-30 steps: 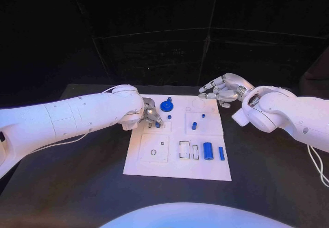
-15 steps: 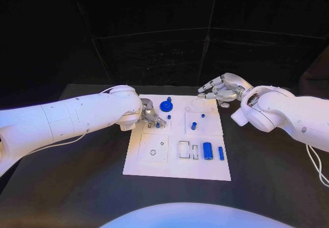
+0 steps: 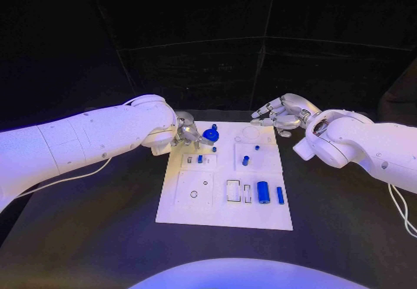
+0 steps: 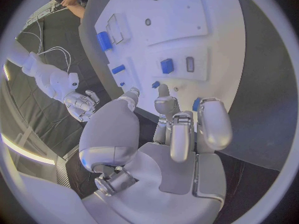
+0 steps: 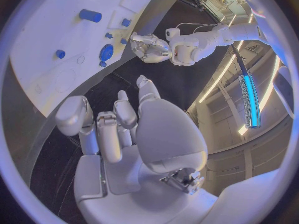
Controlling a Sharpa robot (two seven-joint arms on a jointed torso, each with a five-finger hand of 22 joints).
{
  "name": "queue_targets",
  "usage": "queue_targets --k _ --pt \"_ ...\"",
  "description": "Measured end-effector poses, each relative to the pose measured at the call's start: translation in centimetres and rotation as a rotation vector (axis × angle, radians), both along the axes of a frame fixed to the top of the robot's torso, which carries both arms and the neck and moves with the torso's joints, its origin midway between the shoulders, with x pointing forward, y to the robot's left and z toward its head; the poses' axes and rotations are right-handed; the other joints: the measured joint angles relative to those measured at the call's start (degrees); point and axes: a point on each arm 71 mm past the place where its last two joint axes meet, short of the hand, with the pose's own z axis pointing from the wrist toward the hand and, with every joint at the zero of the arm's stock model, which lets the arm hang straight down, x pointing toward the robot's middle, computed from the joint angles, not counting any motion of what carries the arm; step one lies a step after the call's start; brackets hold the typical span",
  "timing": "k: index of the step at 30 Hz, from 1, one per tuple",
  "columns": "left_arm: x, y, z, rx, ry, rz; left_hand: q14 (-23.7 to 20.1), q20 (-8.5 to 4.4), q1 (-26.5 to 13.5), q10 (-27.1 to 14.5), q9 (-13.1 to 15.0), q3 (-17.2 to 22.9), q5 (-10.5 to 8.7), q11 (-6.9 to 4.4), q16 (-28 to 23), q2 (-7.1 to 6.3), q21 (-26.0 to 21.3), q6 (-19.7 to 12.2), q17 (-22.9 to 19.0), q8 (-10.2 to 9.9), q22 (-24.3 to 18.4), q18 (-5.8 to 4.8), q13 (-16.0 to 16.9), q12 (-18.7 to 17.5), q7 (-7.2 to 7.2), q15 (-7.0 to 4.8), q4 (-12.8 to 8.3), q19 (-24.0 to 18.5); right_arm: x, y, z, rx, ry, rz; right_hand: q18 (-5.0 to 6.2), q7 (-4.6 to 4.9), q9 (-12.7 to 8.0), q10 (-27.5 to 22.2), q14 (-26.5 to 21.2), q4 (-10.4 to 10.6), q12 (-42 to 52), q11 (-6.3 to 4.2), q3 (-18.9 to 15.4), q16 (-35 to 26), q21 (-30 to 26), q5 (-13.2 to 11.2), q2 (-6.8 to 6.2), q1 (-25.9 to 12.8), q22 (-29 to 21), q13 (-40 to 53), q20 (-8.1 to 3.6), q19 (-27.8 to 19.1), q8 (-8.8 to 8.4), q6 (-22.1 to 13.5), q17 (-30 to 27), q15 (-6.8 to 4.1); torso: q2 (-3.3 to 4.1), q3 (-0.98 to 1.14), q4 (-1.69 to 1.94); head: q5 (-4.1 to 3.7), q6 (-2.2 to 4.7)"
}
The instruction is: Assemble the parts on the task board
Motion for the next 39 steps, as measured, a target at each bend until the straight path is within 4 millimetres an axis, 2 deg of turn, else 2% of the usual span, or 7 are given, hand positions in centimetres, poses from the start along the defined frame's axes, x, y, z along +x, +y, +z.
queue_targets --k 5,12,20,22,30,39 --pt "1.6 0.9 3.2 -0.028 -0.026 0.001 0.03 0.65 2.06 -2.25 -1.51 -3.00 0.00 1.24 0.00 0.97 -2.05 -2.56 0.00 -2.21 -2.50 0.00 -4.19 -3.57 1.11 0.66 0.99 -1.06 0.1 -0.2 0.0 -0.002 -0.001 -0.005 0.00 0.00 0.00 0.00 0.00 0.00 0.00 0.00 0.00 0.00 0.00 0.00 0.12 -0.12 0.00 0.00 0.00 0.00 0.00 0.00 0.00 0.00 -0.01 0.03 -0.02 0.20 0.19" --pt "4.5 2.7 4.9 -0.012 -0.027 0.049 0.01 0.84 4.42 -2.42 -2.66 -4.64 0.00 1.41 0.00 2.70 -2.05 -2.94 0.00 -3.42 -2.67 0.00 -4.75 -3.81 1.33 1.04 1.31 -1.25 0.2 -0.3 -0.1 -0.003 -0.001 -0.007 0.00 0.00 0.00 0.00 0.00 0.00 0.00 0.00 0.00 0.00 0.00 -0.22 0.12 -0.12 0.01 0.01 0.00 0.00 0.00 0.00 -0.01 0.00 0.00 0.05 -0.24 0.48 0.64" --pt "6.2 3.1 4.1 0.038 0.012 0.066 0.22 1.05 6.25 -2.42 -3.27 -5.48 0.01 1.41 0.00 4.04 -2.05 -2.51 0.00 -3.70 -2.49 -0.01 -4.84 -3.81 1.76 1.25 1.39 -1.03 0.2 0.3 -0.1 0.001 0.000 0.006 0.04 0.00 0.00 0.00 0.00 0.00 0.00 0.00 0.00 0.00 0.00 -0.22 0.41 0.18 0.01 0.01 0.00 0.00 0.00 0.00 -0.01 0.00 0.17 -0.03 -0.27 0.54 0.87" --pt "6.4 3.3 3.6 0.053 0.025 0.070 0.22 1.05 6.25 -2.42 -3.27 -5.63 0.01 1.41 0.00 4.04 -2.05 -2.30 0.00 -3.70 -2.41 0.00 -4.84 -3.81 1.55 1.25 1.24 -1.03 0.2 0.4 -0.1 0.001 0.000 0.008 0.93 0.00 0.00 0.00 0.00 0.00 0.00 0.00 0.00 0.00 0.00 -0.22 0.41 0.18 -0.09 -0.07 0.00 0.00 0.00 0.00 -0.01 0.00 0.18 -0.03 -0.26 0.63 0.90" --pt "6.8 4.2 1.4 0.117 0.069 0.085 0.22 1.05 6.51 -2.42 -3.41 -5.80 0.01 1.41 0.00 4.31 -2.05 -2.10 0.00 -3.69 -2.07 0.00 -4.62 -3.81 1.74 1.25 1.40 -1.04 0.1 0.7 0.0 0.005 0.000 0.016 0.92 0.00 0.00 0.00 0.00 -0.15 0.00 0.00 0.15 0.00 0.00 -0.22 0.41 0.18 -0.14 -0.08 0.00 0.00 0.00 0.00 -0.02 0.00 0.19 0.03 -0.24 0.90 0.74" --pt "6.8 4.7 0.0 0.157 0.100 0.090 0.22 1.05 6.74 -2.42 -3.47 -6.11 0.01 1.41 0.00 4.53 -2.05 -1.89 0.00 -3.69 -1.77 0.00 -4.51 -3.58 1.54 1.25 1.40 -1.04 0.0 0.9 0.0 0.007 -0.002 0.022 0.92 0.00 0.00 0.00 0.00 -0.15 0.00 0.00 0.15 0.00 0.00 -0.22 0.41 0.18 -0.14 -0.07 0.00 0.00 0.00 0.00 -0.02 0.00 0.14 0.04 -0.22 0.98 0.53"
